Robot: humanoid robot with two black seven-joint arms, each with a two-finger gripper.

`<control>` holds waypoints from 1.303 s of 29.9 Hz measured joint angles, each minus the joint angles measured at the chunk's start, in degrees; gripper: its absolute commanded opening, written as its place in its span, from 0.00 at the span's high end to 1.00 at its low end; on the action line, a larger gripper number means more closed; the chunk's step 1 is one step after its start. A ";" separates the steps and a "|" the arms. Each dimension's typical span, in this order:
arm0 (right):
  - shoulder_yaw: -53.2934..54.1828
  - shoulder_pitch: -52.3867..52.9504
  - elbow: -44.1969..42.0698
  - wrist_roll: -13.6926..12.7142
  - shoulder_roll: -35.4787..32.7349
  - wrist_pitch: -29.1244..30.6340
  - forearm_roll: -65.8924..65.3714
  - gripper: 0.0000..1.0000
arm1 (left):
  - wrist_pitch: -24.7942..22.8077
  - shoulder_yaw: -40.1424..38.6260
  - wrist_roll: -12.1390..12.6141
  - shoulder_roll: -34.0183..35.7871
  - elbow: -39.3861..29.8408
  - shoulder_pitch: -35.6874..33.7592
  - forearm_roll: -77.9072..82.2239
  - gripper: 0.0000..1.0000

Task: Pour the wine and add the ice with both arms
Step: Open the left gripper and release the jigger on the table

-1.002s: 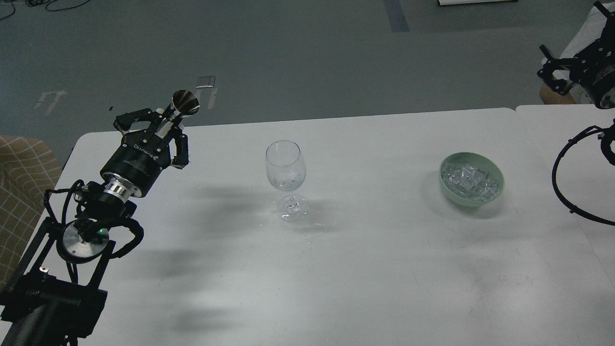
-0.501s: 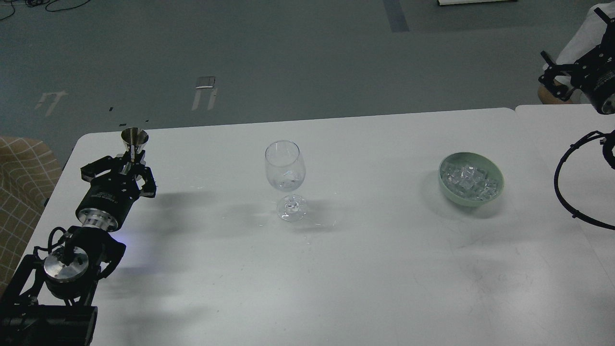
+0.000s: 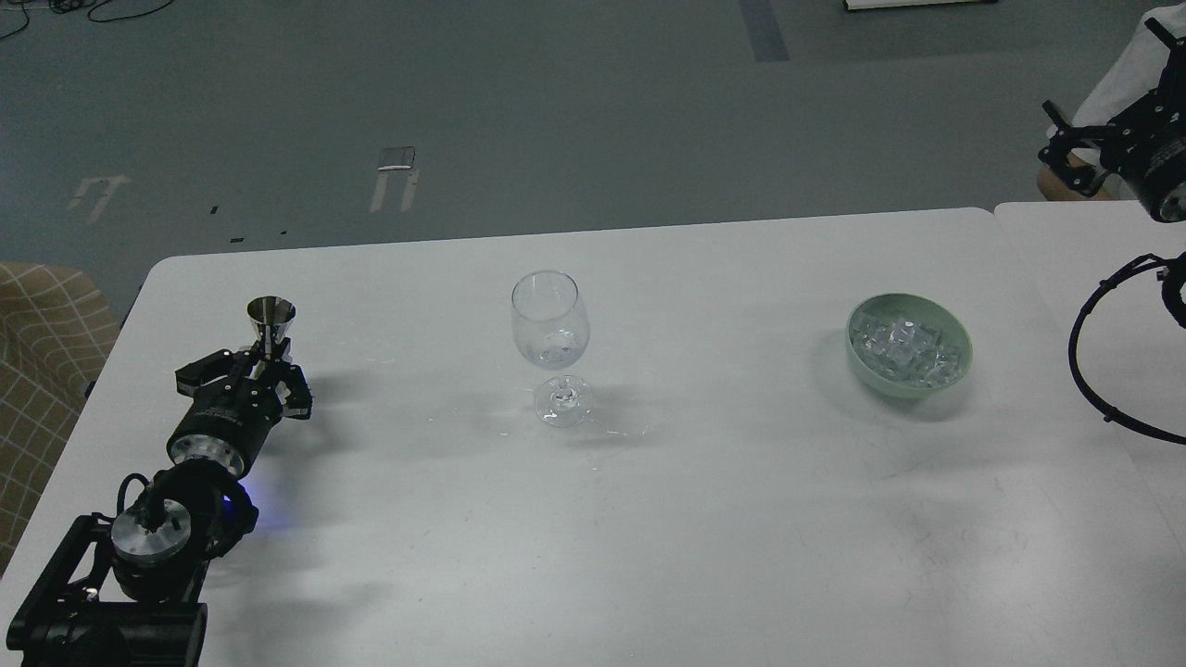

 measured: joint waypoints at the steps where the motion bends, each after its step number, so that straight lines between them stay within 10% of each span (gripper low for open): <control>1: -0.46 0.00 0.24 0.00 0.00 0.00 0.00 0.00 | 0.01 0.02 0.00 -0.13 0.36 -0.37 0.01 0.90; 31: -1.58 -0.50 1.95 0.00 -0.31 0.00 0.05 0.00 | -0.02 0.04 0.69 0.07 0.78 -1.40 0.15 0.63; 39: -1.51 -0.45 1.95 0.00 -0.02 0.00 0.05 0.00 | 0.03 0.10 0.77 0.18 0.76 -1.40 0.19 0.32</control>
